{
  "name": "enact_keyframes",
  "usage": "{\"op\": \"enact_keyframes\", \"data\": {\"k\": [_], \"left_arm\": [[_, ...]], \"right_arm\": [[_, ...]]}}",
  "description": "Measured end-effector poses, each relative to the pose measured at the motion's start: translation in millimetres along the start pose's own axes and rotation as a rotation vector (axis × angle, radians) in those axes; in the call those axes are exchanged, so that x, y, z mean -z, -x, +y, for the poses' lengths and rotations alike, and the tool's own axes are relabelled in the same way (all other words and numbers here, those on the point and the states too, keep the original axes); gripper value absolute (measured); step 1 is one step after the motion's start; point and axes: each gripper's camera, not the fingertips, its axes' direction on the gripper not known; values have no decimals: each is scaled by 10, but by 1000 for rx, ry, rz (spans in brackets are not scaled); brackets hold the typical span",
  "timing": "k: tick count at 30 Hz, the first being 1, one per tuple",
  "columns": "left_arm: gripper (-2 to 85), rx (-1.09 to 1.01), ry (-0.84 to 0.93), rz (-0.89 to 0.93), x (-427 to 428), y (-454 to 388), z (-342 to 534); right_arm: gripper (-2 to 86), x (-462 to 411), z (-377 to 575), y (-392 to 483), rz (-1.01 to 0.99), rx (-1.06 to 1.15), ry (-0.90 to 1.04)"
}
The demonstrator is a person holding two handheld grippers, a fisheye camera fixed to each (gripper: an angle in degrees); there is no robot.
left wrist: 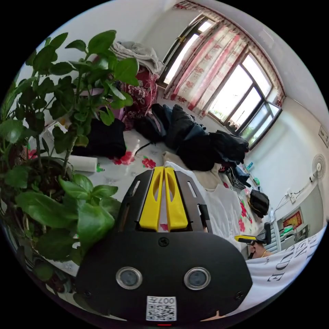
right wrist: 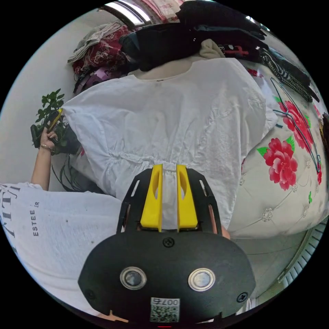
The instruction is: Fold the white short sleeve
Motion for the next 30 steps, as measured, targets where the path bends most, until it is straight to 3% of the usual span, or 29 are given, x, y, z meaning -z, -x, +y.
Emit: {"op": "enact_keyframes", "data": {"k": [3,7,12,15,18,22,30], "left_arm": [[-9,49,54,9,-174,87,-41],[-8,-42,122,16,-375,-226,-3],[10,-232,127,253,-574,-1236,43],[75,-386,263,379,-1067,-1950,323],[127,-427,351,390,-1214,-2168,558],[113,-453,300,276,-881,-1819,744],[107,-485,497,127,-1224,-1605,928]], "right_arm": [[49,28,-44,-61,-57,-46,-29],[51,179,-11,-262,-133,-133,-94],[58,353,30,-484,-137,-166,-147],[64,403,-2,-565,-196,-171,-172],[72,439,-74,-555,-233,-142,-189],[82,366,-291,-477,-266,-59,-162],[87,-27,-1057,92,-161,197,-96]]}}
